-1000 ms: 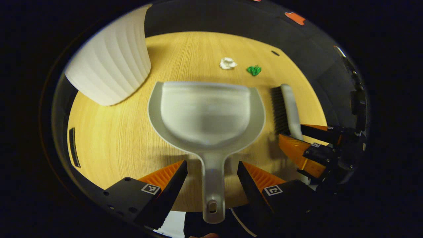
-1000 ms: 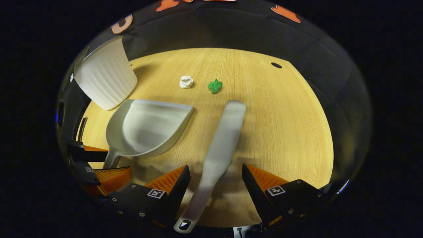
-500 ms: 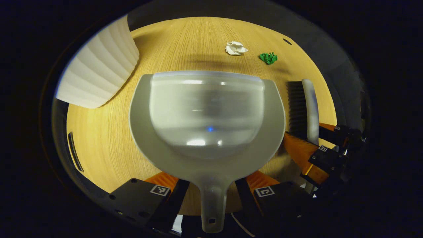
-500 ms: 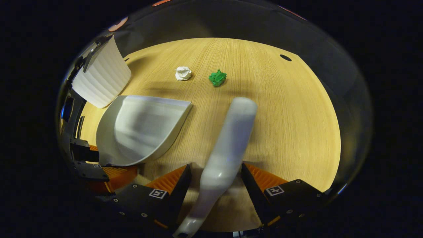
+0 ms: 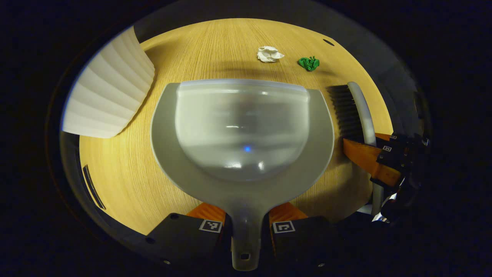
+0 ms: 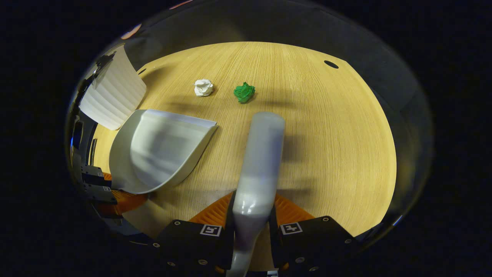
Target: Pick up the small broom and dustpan from the desktop, sweep the trash into the dustpan with the broom, and then empty the trash into the garbage bin.
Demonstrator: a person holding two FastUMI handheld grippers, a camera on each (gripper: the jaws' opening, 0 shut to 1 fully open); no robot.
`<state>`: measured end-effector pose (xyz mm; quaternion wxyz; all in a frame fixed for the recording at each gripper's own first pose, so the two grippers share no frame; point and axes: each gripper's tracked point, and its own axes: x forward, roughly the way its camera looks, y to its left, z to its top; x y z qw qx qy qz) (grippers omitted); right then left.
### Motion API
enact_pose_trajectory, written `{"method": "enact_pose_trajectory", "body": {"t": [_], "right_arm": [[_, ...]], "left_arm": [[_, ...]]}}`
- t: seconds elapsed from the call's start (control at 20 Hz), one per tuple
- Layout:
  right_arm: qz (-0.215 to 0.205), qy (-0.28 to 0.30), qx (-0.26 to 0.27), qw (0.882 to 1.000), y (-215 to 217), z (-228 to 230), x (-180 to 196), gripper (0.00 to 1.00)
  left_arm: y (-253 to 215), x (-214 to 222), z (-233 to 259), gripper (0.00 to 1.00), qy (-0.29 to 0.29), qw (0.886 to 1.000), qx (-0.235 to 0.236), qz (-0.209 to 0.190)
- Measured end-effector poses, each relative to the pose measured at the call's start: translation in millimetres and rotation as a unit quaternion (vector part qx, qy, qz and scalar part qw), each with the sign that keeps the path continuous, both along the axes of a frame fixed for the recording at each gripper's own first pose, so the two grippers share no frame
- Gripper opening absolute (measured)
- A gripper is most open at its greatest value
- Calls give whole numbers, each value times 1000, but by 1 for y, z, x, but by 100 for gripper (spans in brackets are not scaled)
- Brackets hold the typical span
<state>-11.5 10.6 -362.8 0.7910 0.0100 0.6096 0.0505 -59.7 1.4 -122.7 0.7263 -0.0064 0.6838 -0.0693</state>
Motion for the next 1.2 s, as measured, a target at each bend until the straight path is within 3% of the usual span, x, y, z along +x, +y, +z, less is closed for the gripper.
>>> {"method": "enact_pose_trajectory", "body": {"t": [0.1, 0.15, 0.3, 0.55, 0.7, 0.85, 1.2], "right_arm": [[-1, -6, 3, 1000, -8, 4, 9, 48], [-1, -10, 4, 1000, -13, 6, 15, 39], [15, -21, 1, 1000, -30, 10, 42, 39], [54, -24, 5, 998, -44, 4, 97, 39], [94, -20, 9, 995, -47, -1, 134, 39], [129, -5, 20, 991, -45, -7, 158, 39], [228, 21, 53, 972, -13, -13, 154, 39]], "left_arm": [[4, 2, -1, 32, -8, 1000, 0, -19], [8, 4, 1, 32, -13, 999, 2, -32], [20, 8, 7, 32, -18, 997, -4, -81], [39, 22, 7, 32, -9, 982, -39, -184], [59, 42, 3, 32, 4, 969, -3, -246], [65, 49, -4, 32, 22, 960, 1, -278], [69, 53, -2, 32, 26, 947, -15, -321]]}}
